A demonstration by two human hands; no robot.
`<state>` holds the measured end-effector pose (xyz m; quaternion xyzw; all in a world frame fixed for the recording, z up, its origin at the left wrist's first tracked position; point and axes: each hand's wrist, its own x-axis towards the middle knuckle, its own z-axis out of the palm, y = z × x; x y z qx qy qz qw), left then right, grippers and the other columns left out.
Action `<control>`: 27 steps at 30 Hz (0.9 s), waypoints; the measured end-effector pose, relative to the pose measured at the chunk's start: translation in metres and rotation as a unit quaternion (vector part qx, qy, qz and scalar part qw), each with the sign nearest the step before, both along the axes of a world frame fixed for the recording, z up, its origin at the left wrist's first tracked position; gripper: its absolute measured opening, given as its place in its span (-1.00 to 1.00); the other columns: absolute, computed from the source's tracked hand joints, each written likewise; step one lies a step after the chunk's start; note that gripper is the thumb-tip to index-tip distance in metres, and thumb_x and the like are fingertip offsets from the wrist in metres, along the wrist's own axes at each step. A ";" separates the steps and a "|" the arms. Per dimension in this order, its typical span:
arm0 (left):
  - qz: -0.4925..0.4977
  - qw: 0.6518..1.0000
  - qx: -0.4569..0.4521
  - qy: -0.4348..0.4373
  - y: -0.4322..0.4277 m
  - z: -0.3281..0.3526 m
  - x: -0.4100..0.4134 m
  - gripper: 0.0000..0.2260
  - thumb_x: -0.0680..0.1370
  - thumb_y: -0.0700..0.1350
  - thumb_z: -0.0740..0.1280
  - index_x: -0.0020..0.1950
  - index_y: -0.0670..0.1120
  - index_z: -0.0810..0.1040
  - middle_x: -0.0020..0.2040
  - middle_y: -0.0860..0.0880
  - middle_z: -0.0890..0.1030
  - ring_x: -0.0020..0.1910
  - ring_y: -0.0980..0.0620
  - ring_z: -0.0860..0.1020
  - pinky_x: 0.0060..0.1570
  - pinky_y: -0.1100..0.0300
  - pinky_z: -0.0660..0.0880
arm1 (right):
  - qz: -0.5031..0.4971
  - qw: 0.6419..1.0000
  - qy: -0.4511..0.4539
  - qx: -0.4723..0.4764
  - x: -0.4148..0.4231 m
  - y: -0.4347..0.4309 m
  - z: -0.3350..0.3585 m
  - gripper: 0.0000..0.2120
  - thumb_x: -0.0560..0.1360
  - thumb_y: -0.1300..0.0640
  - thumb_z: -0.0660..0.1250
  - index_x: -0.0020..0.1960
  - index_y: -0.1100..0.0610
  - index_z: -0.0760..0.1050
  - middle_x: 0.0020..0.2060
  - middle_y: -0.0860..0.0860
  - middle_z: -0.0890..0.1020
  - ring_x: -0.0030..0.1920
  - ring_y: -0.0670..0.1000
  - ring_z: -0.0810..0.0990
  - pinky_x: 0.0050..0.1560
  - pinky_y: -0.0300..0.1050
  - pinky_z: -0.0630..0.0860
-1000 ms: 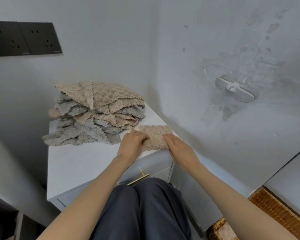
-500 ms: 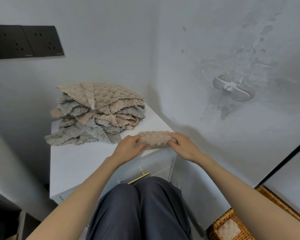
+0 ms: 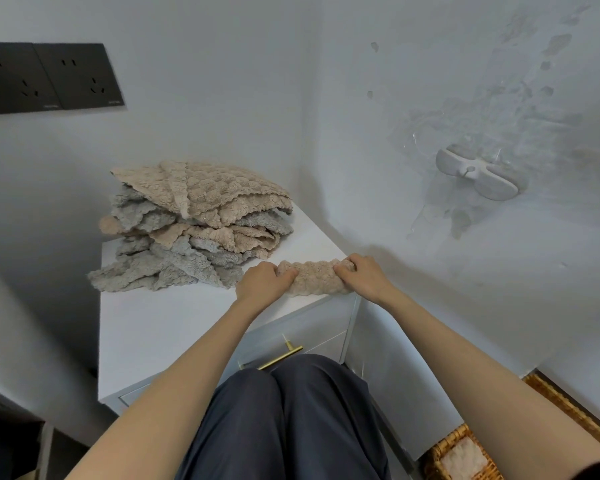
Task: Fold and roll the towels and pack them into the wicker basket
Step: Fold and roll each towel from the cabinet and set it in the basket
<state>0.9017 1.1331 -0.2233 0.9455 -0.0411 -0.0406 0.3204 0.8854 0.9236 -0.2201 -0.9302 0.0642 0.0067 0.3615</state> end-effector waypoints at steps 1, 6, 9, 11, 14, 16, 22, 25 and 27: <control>0.005 1.000 0.005 -0.005 -0.002 -0.001 0.000 -0.52 0.54 0.17 0.27 -0.42 -0.07 0.20 -0.48 0.02 0.27 -0.49 0.03 0.26 -0.45 0.18 0.13 | -0.003 1.000 0.010 -0.003 0.002 0.000 -0.001 -0.73 0.54 -0.05 0.25 0.01 0.17 0.46 0.01 0.16 0.52 0.01 0.11 0.47 -0.08 -0.12 0.34; 0.019 0.999 0.015 -0.036 -0.002 -0.002 0.003 -0.51 0.51 0.12 0.33 -0.47 -0.08 0.21 -0.48 -0.01 0.26 -0.48 0.00 0.29 -0.41 0.20 0.19 | -0.017 0.998 0.055 -0.009 0.010 0.005 0.002 -0.72 0.54 -0.02 0.23 -0.10 0.22 0.45 -0.10 0.18 0.63 0.01 0.15 0.56 -0.06 -0.10 0.41; 0.023 0.999 0.032 -0.007 -0.003 0.000 0.003 -0.51 0.53 0.15 0.30 -0.46 -0.10 0.25 -0.37 -0.19 0.45 -0.21 -0.26 0.53 -0.28 0.10 0.38 | -0.023 0.996 0.080 -0.031 0.013 0.008 0.007 -0.63 0.55 -0.01 0.22 -0.34 0.16 0.29 -0.37 0.08 0.48 -0.15 0.12 0.48 -0.15 -0.16 0.33; 0.020 0.999 0.032 0.006 -0.004 -0.001 0.005 -0.51 0.54 0.16 0.27 -0.37 -0.22 0.44 -0.05 -0.36 0.57 0.05 -0.35 0.52 -0.04 -0.02 0.48 | -0.025 0.995 0.085 -0.055 0.013 0.010 0.008 -0.58 0.57 -0.01 0.20 -0.39 0.13 0.23 -0.42 0.03 0.39 -0.17 0.10 0.43 -0.14 -0.15 0.29; 0.029 0.998 0.037 0.051 -0.006 -0.002 0.007 -0.42 0.56 0.19 0.22 0.02 -0.38 0.52 0.14 -0.37 0.54 0.18 -0.35 0.47 0.20 -0.10 0.38 | -0.022 0.994 0.066 -0.089 0.008 0.014 0.008 -0.58 0.60 0.00 0.14 -0.39 0.13 0.23 -0.27 0.15 0.50 0.00 0.18 0.50 0.03 -0.08 0.34; 0.030 0.996 0.055 0.056 -0.009 -0.002 0.005 -0.48 0.58 0.19 0.18 0.01 -0.30 0.53 0.12 -0.31 0.55 0.18 -0.29 0.45 0.24 -0.06 0.32 | -0.020 0.994 0.049 -0.094 0.003 0.016 0.006 -0.65 0.61 0.01 0.11 -0.28 0.18 0.31 -0.08 0.22 0.53 0.14 0.21 0.47 0.13 -0.04 0.34; 0.020 0.989 -0.145 0.033 -0.009 -0.003 -0.015 -0.76 0.61 -0.01 0.24 -0.10 -0.13 0.29 -0.24 -0.03 0.40 -0.17 -0.02 0.42 -0.21 0.15 0.29 | -0.002 0.997 0.012 -0.072 -0.012 0.015 0.008 -0.82 0.60 0.03 0.13 0.05 0.14 0.24 -0.02 0.09 0.50 0.08 0.18 0.47 0.09 0.05 0.37; 0.016 0.960 -0.275 0.054 -0.004 0.009 -0.024 -0.77 0.57 -0.14 0.32 -0.19 -0.12 0.30 -0.38 -0.04 0.43 -0.46 0.16 0.45 -0.32 0.31 0.34 | 0.019 0.999 0.014 -0.027 -0.024 0.010 0.015 -0.80 0.59 0.07 0.14 0.16 0.14 0.26 -0.13 0.01 0.50 0.07 0.14 0.49 0.15 0.07 0.39; 0.004 0.952 -0.298 0.069 -0.002 0.016 -0.029 -0.79 0.56 -0.15 0.34 -0.15 -0.14 0.31 -0.39 -0.05 0.43 -0.43 0.11 0.44 -0.23 0.31 0.37 | 0.030 0.999 0.021 -0.002 -0.033 0.005 0.020 -0.76 0.59 0.07 0.14 0.22 0.13 0.27 -0.17 -0.04 0.50 0.06 0.10 0.50 0.18 0.07 0.40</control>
